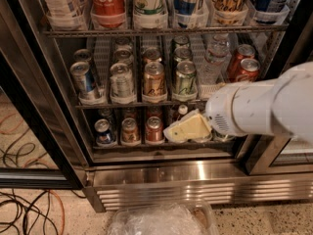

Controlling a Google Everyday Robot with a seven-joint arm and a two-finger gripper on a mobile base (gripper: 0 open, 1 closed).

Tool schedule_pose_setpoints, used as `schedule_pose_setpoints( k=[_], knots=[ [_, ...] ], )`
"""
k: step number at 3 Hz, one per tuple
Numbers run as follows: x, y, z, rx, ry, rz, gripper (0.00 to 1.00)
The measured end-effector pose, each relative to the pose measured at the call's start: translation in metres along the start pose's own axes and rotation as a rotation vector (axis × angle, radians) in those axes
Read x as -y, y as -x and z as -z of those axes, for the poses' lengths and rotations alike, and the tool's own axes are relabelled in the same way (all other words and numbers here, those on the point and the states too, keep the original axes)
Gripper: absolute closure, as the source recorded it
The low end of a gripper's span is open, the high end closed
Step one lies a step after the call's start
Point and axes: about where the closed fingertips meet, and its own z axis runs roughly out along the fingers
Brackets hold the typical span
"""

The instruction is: Pick orange can from bottom shelf of fridge

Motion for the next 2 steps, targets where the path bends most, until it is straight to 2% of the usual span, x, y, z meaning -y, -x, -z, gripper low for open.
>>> schedule_pose_setpoints(
  k=[1,2],
  knots=[
    [-0.0203,0.0002,-0.0227,0.055,-0.026,-0.095,0.00],
    [-0.0144,0.0076,-0.0230,0.088,-0.056,-0.107,0.00]
  ],
)
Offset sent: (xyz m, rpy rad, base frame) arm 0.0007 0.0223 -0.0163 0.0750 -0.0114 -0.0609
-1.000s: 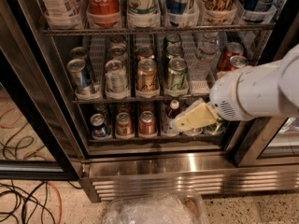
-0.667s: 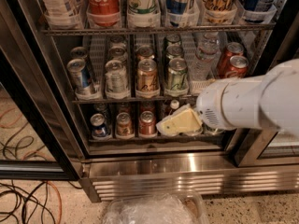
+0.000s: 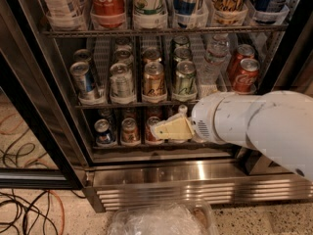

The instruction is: Pick orange can from bottom shelf of fridge

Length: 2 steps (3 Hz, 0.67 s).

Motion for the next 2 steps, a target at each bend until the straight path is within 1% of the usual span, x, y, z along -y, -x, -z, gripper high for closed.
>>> schedule_pose_setpoints(
  k=[1,2],
  knots=[
    [0.000,0.000,-0.001,0.003,0.001,-0.007,0.00],
    [-0.002,-0.008,-0.012,0.028,-0.017,-0.028,0.00]
  ],
)
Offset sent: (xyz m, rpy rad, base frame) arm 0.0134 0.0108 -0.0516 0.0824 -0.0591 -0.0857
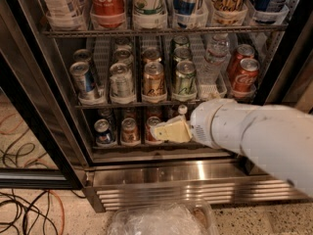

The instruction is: Pick orange can from bottom shelf of fridge

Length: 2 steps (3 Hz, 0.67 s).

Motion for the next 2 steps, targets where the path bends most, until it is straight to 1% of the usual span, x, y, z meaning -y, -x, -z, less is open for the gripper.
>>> schedule_pose_setpoints(
  k=[1,2],
  knots=[
    [-0.017,-0.028,-0.024,0.024,-0.023,-0.011,0.00],
    [-0.027,-0.062,-0.038,0.049,-0.056,0.012,0.00]
  ],
)
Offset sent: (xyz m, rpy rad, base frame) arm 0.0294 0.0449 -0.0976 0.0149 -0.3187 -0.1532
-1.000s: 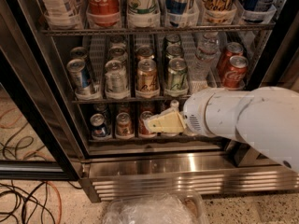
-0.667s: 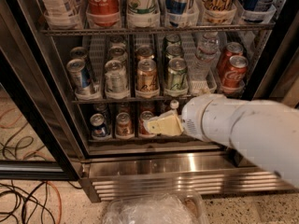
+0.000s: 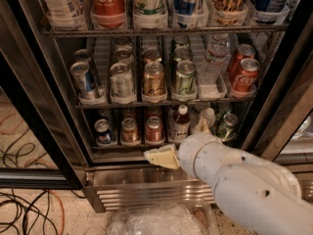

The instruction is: Pick orange can from bottom shelf of fridge

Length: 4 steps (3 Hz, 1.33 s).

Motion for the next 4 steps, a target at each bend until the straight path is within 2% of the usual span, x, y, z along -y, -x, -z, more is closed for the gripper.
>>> schedule_pose_setpoints(
  k=[1,2,3,4],
  knots=[
    [-0.013,-0.030,-0.020,0.031,-0.010,-0.010,0.00],
    [-0.032,-0.048,-0.053,0.071,-0.001,-0.030,0.00],
    [-0.026,-0.047,-0.087,0.154,-0.008,-0.160,0.00],
    [-0.012,-0.044,-0.113,0.240,0.041,-0.336,0.00]
  ],
)
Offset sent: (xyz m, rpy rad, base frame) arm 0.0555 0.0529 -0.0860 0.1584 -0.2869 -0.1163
